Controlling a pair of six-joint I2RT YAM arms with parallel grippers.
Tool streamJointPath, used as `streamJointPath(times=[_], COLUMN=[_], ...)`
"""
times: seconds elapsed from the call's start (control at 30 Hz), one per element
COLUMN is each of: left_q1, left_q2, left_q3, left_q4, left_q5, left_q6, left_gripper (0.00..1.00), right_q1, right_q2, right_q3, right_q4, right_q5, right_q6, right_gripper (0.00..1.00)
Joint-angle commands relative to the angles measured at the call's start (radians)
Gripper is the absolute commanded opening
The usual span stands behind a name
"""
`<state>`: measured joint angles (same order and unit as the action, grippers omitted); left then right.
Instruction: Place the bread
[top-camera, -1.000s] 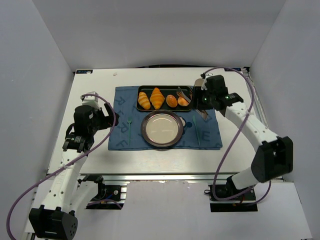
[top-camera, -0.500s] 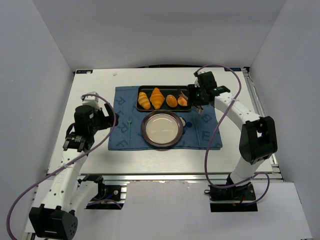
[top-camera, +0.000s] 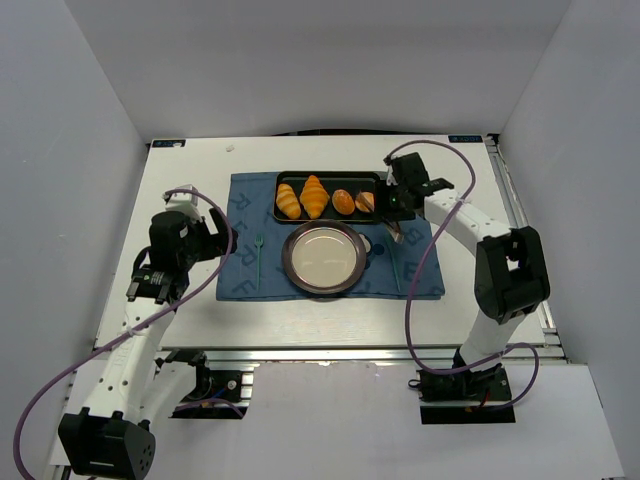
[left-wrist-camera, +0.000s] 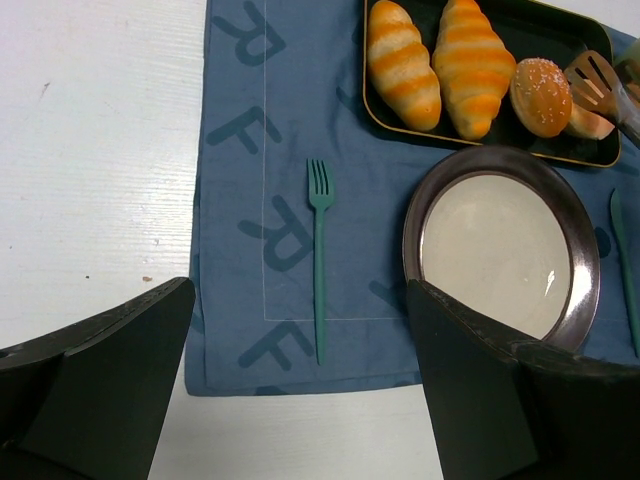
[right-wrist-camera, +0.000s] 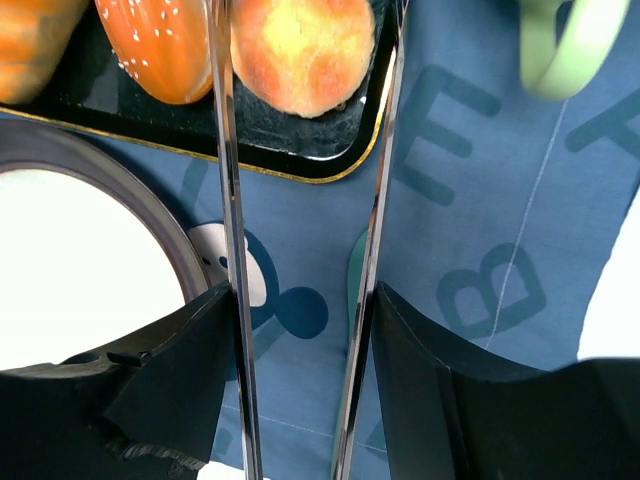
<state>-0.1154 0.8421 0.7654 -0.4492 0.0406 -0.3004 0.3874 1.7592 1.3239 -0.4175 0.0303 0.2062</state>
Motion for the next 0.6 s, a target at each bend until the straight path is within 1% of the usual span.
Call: streamJointPath(times=[0.0,0.1,0.3,0.4,0.43,0.47,0.5,0.53,0.57], left_q1=[-0.003,-0.003,-0.003,-0.003,-0.003,-0.003,-0.003,-0.003,-0.003], left_q2=[-0.014,-0.017,-0.021,-0.023,-0.023,-0.021,-0.023,-0.023,-0.021], left_q3=[-0.008,-0.008,-0.011,-0.012,-0.012,-0.011,-0.006,-0.006,-0.003], left_q4=[-0.006,-0.006,-0.005,-0.002,-0.002,-0.003,-0.005,-0.006,-0.008], left_q5=[-0.007,-0.007,-0.007,-0.002,-0.002,-0.002,-0.002,-0.002,-0.002], left_q6=[0.009,0.007,0.004,0.0,-0.002,-0.002,-0.002,0.0,0.0], left_gripper=[0.98,0.98,0.98,0.98,0.98,0.98,0.98,0.98,0.98], right_q1=[0.001,0.002,0.01,0.013,0.011,0.013,0.013,0.013,0.013], right_q2=[0.005,0.003,-0.018,-0.024,-0.023,-0.023,-0.021,-0.021,-0.021], right_q3=[-0.015,-0.034,-0.057,-0.063,-0.063,-0.063,-0.061,-0.048,-0.042], right_q4=[0.016,0.008,-0.026,-0.033,-0.037,-0.038,-0.041,-0.044,-0.049], right_q5=[-0.021,-0.072,-0.084,-0.084,-0.082,-0.076,-0.073,-0.069,-0.064], right_q6=[-0.002,-0.004,-0.014,-0.014,-0.016,-0.017,-0.018,-0.018,-0.018], right_gripper=[0.6,0.58,0.59,0.58,0.55,0.46,0.4,0.35,0.32])
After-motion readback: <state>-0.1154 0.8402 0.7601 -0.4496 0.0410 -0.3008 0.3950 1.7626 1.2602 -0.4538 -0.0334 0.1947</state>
